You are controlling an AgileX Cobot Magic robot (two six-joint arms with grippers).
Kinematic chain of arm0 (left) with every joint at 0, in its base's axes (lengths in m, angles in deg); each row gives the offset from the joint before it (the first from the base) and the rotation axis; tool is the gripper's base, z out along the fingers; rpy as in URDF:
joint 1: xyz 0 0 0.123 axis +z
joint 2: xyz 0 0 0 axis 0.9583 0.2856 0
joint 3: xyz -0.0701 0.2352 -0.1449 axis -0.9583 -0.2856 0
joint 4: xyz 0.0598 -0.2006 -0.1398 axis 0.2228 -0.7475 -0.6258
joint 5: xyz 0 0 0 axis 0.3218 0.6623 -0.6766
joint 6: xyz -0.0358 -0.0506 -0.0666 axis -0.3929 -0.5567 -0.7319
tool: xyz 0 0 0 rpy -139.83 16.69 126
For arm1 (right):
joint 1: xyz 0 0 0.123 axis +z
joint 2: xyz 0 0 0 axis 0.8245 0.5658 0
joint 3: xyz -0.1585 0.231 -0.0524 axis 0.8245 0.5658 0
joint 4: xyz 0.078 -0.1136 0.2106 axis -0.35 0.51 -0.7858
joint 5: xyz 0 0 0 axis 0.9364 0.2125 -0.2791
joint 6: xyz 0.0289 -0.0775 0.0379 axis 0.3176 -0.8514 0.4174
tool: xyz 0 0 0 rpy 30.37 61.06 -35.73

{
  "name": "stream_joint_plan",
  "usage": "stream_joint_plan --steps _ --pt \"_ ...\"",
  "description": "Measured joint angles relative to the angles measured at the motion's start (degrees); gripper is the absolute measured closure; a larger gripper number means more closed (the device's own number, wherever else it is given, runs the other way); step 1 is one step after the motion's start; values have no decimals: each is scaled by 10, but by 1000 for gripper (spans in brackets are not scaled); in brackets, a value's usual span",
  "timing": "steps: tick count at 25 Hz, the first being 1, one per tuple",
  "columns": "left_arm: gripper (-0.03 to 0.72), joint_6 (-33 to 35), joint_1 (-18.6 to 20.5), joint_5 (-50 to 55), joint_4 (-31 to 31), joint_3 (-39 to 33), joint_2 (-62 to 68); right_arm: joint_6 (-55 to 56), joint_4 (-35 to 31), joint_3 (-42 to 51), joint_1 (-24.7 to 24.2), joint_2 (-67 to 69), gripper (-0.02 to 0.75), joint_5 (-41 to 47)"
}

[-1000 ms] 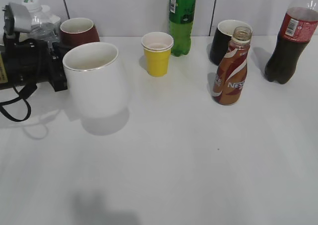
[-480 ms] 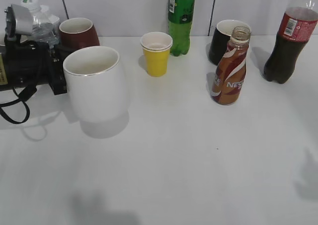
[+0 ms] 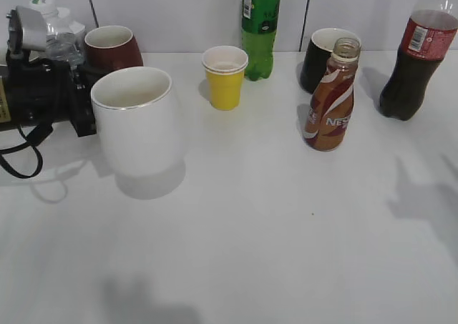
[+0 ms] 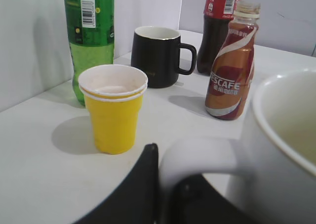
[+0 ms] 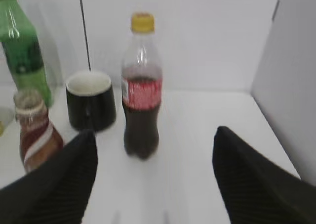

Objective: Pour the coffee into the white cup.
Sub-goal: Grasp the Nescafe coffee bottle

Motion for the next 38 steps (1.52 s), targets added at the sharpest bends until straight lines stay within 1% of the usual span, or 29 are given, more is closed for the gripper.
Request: stream_joint_plan --steps 3,7,8,11,15,19,22,27,34,38 --pt "653 0 0 0 0 0 0 35 62 33 0 75 168 -105" --pt "653 0 0 0 0 0 0 131 218 38 0 179 168 -237" --pt "653 0 0 0 0 0 0 162 246 38 1 206 168 -260" --pt "653 0 0 0 0 0 0 218 293 39 1 285 153 -288" --pt "653 0 0 0 1 0 0 236 347 33 1 379 90 -351" --pt "653 0 0 0 1 0 0 246 379 -1 1 450 74 -367" --pt "653 0 0 0 1 0 0 247 388 -29 1 496 73 -368" --pt "653 0 0 0 1 0 0 218 390 -79 1 562 73 -369" --pt "653 0 0 0 1 0 0 214 418 -161 1 648 73 -371" --pt "653 0 0 7 8 0 0 213 425 -214 24 683 73 -371"
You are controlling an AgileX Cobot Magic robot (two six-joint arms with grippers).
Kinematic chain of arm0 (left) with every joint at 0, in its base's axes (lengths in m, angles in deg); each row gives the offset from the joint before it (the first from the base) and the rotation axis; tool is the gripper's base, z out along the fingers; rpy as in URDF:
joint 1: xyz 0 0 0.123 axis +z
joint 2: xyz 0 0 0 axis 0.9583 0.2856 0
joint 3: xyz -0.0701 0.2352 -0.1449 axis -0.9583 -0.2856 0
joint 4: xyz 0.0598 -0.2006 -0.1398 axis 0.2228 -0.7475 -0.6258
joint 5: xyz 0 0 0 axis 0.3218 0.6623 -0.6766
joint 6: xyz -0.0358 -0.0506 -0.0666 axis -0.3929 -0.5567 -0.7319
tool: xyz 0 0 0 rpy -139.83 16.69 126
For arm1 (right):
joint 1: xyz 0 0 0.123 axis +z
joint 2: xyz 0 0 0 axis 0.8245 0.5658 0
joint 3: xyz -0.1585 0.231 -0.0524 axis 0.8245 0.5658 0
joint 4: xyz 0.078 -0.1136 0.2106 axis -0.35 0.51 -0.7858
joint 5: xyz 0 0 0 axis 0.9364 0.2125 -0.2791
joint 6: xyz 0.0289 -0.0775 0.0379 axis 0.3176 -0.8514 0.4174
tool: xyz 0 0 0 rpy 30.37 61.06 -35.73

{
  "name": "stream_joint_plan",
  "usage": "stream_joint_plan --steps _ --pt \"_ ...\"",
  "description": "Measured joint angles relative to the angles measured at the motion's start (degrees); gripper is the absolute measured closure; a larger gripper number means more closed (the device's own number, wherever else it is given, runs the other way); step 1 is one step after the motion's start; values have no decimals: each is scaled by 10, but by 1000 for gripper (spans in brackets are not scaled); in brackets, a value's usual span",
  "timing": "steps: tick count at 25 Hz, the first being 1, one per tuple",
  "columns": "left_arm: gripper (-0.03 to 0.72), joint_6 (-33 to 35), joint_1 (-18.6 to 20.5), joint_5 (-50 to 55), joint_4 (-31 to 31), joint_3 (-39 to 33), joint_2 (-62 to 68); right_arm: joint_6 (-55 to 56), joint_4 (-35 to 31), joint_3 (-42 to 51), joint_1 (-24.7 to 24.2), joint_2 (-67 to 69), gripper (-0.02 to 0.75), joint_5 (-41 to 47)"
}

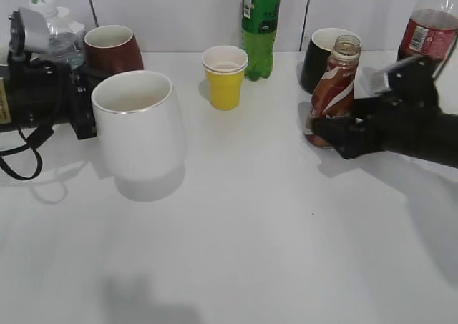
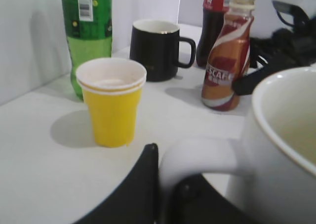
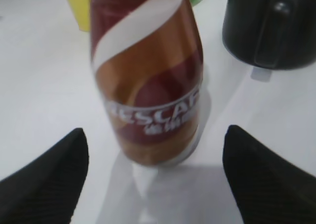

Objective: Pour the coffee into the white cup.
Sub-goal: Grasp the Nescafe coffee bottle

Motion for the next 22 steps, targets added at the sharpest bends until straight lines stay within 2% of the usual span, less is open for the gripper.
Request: stream_joint_plan --steps 6,8,13,22 --pt "653 0 0 14 10 0 0 0 -15 -52 52 39 75 19" --pt "653 0 0 14 10 0 0 -1 -34 -52 54 42 89 21" --pt "653 0 0 15 11 0 0 -1 -51 -52 54 42 200 21" --pt "653 0 -1 16 11 0 0 -1 -60 -53 54 42 200 21"
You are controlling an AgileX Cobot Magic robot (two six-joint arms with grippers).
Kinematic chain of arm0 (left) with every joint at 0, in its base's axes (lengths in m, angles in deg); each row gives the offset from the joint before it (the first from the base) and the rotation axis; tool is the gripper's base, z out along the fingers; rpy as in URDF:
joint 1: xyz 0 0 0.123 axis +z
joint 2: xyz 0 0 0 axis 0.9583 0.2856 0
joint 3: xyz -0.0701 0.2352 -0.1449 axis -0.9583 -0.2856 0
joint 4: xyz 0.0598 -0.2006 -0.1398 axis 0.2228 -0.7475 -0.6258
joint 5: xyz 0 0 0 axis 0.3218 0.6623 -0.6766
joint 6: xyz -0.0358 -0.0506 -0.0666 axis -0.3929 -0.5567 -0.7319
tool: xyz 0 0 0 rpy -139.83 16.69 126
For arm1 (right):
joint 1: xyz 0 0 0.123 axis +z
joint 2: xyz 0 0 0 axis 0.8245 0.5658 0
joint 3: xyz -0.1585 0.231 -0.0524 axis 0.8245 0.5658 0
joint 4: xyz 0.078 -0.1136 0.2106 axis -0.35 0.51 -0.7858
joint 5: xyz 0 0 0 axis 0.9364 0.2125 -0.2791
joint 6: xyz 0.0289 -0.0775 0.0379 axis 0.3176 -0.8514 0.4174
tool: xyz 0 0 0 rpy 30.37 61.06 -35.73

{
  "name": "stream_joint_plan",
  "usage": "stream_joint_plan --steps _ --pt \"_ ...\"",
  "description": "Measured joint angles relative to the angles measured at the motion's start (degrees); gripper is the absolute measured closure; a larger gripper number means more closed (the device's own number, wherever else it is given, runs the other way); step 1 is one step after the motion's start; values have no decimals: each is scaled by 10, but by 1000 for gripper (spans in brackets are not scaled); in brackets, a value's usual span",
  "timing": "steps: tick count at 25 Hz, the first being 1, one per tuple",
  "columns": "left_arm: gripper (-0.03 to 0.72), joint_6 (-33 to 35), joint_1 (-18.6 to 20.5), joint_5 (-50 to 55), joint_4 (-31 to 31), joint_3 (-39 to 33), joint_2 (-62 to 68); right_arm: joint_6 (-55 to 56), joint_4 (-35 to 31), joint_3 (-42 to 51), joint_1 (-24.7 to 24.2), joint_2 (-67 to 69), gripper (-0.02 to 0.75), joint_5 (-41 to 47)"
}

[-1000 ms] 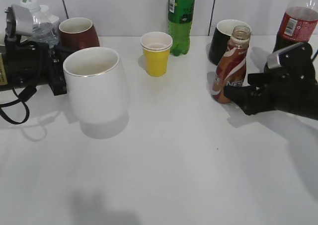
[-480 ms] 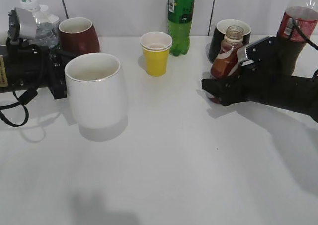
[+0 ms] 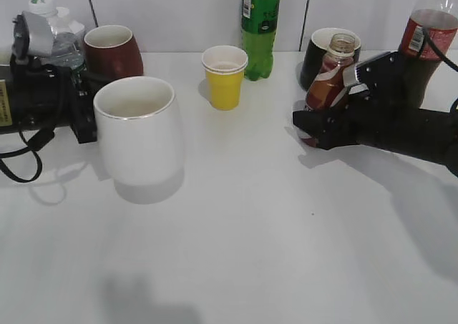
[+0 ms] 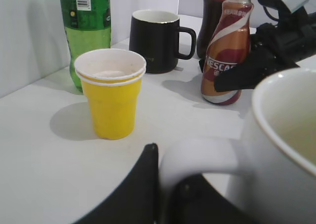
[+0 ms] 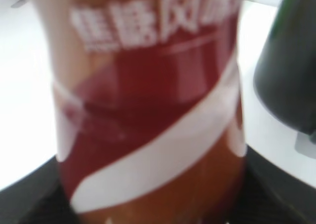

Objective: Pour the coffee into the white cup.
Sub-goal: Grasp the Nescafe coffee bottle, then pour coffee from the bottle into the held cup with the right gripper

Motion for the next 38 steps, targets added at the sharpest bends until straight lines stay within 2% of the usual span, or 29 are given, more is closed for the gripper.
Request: stream_joint_plan --steps 5,13,18,24,32,38 --pt "653 0 -24 8 -1 1 0 1 37 1 1 -42 200 24" --pt "654 0 -99 17 -19 36 0 -9 95 1 42 -215 200 157" --pt "654 0 -144 26 -46 61 0 -63 106 1 68 -284 200 216" --pt "654 0 -208 81 -50 113 2 -148 128 1 69 -337 200 263" --pt "654 0 -263 99 -93 155 29 -283 130 1 69 -364 200 268" --pt "654 0 -279 114 -94 164 32 -342 131 1 69 -366 200 268"
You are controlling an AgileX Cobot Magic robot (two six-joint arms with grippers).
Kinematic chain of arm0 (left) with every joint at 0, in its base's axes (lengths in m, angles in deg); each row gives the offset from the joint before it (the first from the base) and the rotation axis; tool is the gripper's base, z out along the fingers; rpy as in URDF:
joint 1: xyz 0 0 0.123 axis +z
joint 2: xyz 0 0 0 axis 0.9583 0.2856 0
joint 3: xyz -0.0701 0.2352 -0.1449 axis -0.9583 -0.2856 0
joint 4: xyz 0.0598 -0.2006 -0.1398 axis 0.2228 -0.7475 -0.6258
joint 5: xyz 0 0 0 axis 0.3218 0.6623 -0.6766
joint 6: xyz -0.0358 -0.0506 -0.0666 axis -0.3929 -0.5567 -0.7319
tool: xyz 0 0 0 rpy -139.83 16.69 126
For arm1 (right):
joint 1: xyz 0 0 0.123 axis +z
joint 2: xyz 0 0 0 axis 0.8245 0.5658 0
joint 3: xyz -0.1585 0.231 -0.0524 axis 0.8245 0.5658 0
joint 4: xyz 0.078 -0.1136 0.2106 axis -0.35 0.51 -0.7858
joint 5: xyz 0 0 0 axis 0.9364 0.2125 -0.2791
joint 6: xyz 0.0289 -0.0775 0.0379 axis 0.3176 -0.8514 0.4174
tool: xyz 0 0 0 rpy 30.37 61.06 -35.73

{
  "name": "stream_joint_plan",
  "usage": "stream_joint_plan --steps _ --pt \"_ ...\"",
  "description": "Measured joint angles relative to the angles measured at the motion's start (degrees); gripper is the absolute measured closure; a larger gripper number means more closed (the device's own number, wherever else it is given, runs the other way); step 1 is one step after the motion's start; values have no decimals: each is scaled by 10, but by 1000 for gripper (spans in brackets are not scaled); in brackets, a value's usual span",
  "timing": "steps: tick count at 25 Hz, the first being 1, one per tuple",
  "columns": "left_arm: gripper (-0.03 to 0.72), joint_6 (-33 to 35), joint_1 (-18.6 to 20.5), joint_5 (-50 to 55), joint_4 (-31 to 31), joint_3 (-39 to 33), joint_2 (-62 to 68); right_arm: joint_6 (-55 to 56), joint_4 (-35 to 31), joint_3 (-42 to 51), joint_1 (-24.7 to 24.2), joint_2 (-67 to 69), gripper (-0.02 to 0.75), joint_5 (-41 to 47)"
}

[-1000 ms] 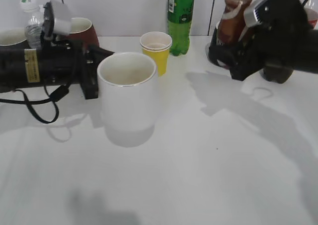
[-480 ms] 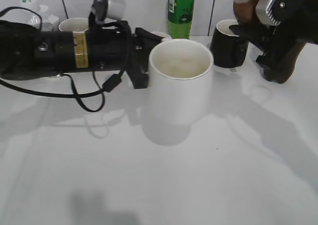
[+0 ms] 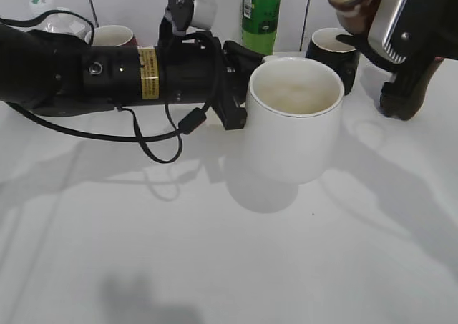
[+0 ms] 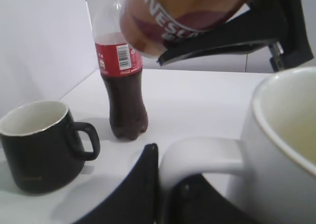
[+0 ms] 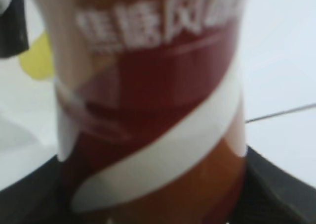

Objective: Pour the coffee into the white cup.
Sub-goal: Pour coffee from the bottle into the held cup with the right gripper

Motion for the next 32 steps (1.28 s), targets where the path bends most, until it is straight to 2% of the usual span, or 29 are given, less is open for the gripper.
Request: stream_joint_plan --steps 10,16,26,32 --pt "654 0 -1 10 -1 0 0 -164 1 0 0 0 200 0" --pt "654 -1 -1 8 -1 0 0 -226 1 0 0 0 200 0" --pt "654 -3 -3 -13 4 0 0 -260 1 0 0 0 200 0" --pt "654 -8 -3 -14 29 0 0 -264 1 0 0 0 200 0"
